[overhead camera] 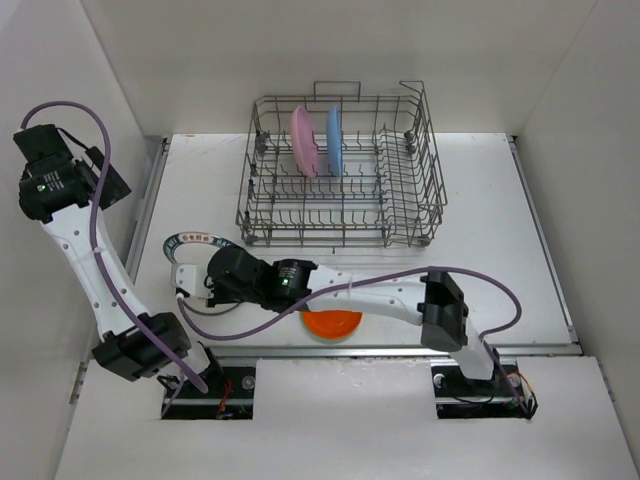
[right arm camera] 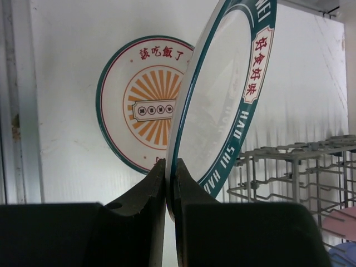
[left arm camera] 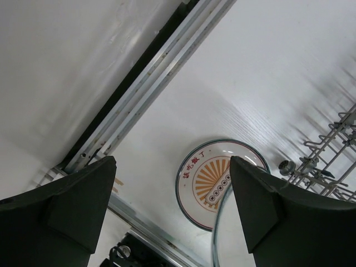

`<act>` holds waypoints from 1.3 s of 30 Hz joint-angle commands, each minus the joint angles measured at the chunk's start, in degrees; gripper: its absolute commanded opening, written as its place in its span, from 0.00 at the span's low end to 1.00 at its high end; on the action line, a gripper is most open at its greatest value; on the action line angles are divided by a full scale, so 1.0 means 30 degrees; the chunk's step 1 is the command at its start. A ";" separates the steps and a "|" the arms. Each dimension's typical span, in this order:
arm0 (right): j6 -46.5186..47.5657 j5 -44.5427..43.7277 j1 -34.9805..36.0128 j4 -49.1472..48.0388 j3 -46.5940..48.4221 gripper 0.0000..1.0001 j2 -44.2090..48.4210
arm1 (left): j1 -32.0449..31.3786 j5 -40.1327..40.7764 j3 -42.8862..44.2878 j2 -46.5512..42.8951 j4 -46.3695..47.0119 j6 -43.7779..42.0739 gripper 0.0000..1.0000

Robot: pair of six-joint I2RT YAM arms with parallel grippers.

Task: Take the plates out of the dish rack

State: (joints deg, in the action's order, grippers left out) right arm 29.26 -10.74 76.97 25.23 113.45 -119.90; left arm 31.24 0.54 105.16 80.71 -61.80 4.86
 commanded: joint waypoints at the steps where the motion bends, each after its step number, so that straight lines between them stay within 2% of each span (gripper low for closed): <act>1: 0.0795 -0.1719 0.0330 -0.3312 0.0035 0.00 -0.0696 | 0.0073 0.0085 0.0220 -0.0096 0.0473 0.0137 0.81; 5: 0.0795 -0.2569 0.0740 -0.4512 -0.0170 0.00 -0.1839 | 0.0073 -0.0353 -0.0541 -0.0562 0.0473 0.0137 0.81; 8: 0.0619 -0.4557 0.1150 -0.6063 -0.0842 0.09 -0.2689 | 0.0073 -0.0677 -0.1185 -0.0769 0.0473 0.0137 0.81; 10: 0.0619 -0.6224 0.1150 -0.6800 -0.1193 0.19 -0.3099 | 0.0073 -0.0677 -0.1362 -0.0945 0.0473 -0.0039 0.81; 11: 0.0619 -0.6494 0.1150 -0.7409 -0.1543 0.47 -0.3101 | 0.0073 -0.0677 -0.1363 -0.0945 0.0473 -0.0213 0.81; 12: 0.0619 -0.6729 0.1150 -0.7415 -0.1779 0.48 -0.3101 | 0.0073 -0.0677 -0.1363 -0.0945 0.0473 -0.0215 0.81; 13: 0.0619 -0.7080 0.1324 -0.7415 -0.1955 0.69 -0.3101 | 0.0073 -0.0677 -0.1538 -0.0945 0.0647 -0.0215 0.81; 16: 0.0619 -0.7638 0.1531 -0.7125 -0.1957 0.88 -0.2635 | 0.0073 -0.1231 -0.1539 -0.0945 0.0649 -0.0389 0.81; 20: 0.0095 -0.6912 0.2554 -0.5723 -0.1725 0.89 -0.1200 | 0.0073 -0.2314 -0.1075 -0.0711 -0.0021 -0.0798 0.82; 24: -0.2715 -0.5769 0.2295 -0.3612 -0.1373 0.89 0.0877 | -0.0335 -0.3956 0.0621 0.0400 -0.0869 -0.1296 0.82; 26: -0.4438 -0.4804 0.1798 -0.2557 -0.1195 0.91 0.1554 | -0.1326 -0.4190 0.1561 0.1220 -0.1224 -0.1795 0.82; 27: -0.4855 -0.3203 0.1244 -0.1827 -0.1369 0.91 0.1992 | -0.1536 -0.4192 0.2523 0.1513 -0.1487 -0.1797 0.82; 30: -0.4859 -0.0880 0.0801 -0.1645 -0.2568 0.91 0.3751 | -0.2473 -0.4192 0.3906 0.2801 -0.1783 -0.2002 0.82; 33: -0.5555 -0.0839 0.0594 -0.1263 -0.3011 0.91 0.4456 | -0.3640 -0.3694 0.5430 0.3886 -0.2339 -0.2205 0.82; 35: -0.6845 -0.1546 -0.0836 -0.0884 -0.2837 0.91 0.5185 | -0.4725 -0.3694 0.6513 0.4355 -0.2718 -0.2644 0.82; 37: -0.9128 -0.0963 -0.2474 -0.0067 -0.2662 0.92 0.5715 | -0.7037 -0.3491 0.8001 0.5321 -0.3010 -0.3494 0.83; 39: -1.0828 0.0090 -0.5781 0.0521 -0.2426 0.92 0.6272 | -0.8387 -0.3313 0.8683 0.5995 -0.2781 -0.3496 0.84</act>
State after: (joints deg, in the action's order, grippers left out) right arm 7.18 -13.15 70.46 22.63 105.27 -103.57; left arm 11.66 -9.10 126.96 97.67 -68.88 -2.81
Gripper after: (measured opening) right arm 0.916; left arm 0.841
